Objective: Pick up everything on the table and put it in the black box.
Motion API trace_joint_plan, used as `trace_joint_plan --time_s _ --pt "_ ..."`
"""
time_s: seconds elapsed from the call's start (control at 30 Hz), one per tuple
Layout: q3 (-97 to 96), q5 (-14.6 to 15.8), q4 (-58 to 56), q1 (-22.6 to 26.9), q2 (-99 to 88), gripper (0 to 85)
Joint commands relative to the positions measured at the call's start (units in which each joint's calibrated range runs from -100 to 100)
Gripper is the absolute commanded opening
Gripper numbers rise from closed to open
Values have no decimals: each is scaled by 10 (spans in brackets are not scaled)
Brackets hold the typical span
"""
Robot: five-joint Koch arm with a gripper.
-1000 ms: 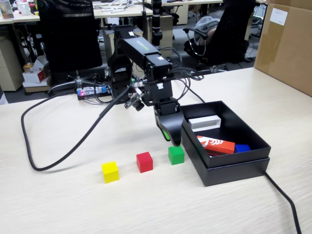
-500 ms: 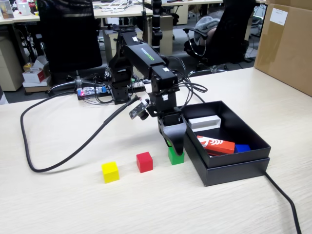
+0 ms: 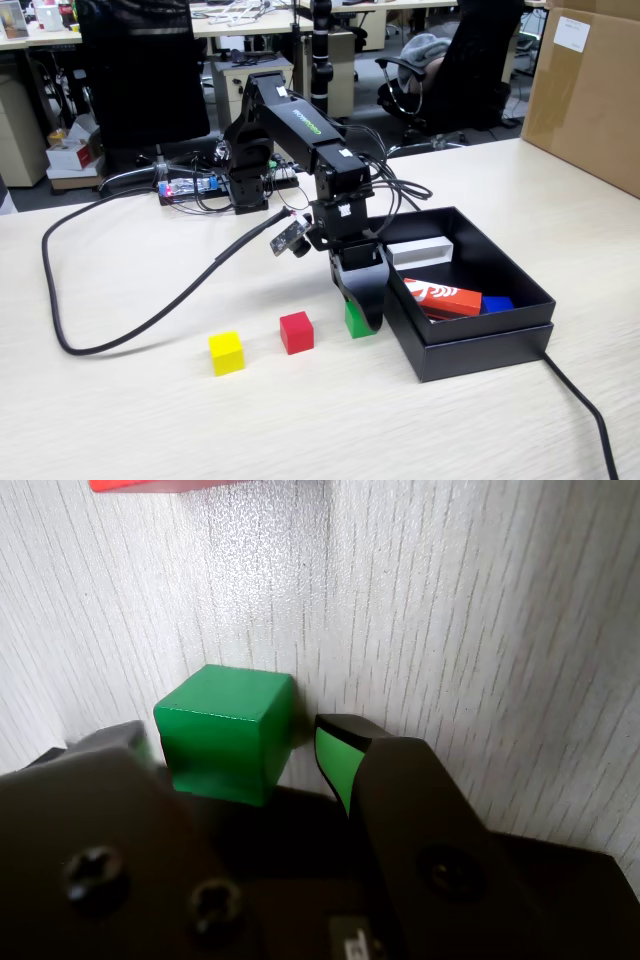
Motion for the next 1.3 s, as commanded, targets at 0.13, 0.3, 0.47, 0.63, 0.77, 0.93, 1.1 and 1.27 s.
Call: trace_joint_plan --time_s 0.13,0.3,0.47,0.63,0.77,0.93,1.1,1.27 --pt "29 -5 0 0 -6 61" --pt "33 -9 -1 -5 -10 44" --pt "38 -9 -60 -19 -99 44" --pt "-12 -12 -85 -24 -267 44" --pt "-51 -14 -87 -11 -406 44" --pt "-56 -9 -95 25 -497 45" --pt "-51 3 -95 57 -489 45" --pt "2 5 -94 81 -396 45"
